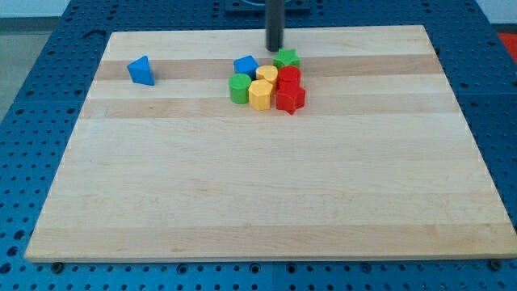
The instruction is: Slide blue triangle to the green star
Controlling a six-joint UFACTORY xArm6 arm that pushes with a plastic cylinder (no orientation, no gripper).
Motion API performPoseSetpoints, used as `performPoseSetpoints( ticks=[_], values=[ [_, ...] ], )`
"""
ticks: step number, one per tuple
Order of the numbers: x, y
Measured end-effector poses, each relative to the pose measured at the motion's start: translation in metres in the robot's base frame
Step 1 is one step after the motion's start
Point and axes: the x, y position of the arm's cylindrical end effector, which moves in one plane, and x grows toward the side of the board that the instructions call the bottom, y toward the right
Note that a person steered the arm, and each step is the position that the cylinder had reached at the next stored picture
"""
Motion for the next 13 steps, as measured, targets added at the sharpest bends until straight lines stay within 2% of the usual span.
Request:
performPoseSetpoints(
  ticks=[2,3,4,5,6,7,9,10,11,12,13],
  values=[
    [-0.004,-0.176],
    [0.008,-0.264],
    [0.021,-0.288],
    [0.039,-0.288],
    [0.081,-0.286],
    [0.095,-0.256],
    [0.08,-0.159],
    [0.079,-0.203],
    [0.079,-0.273],
    [0.062,-0.259],
    [0.052,-0.199]
  ],
)
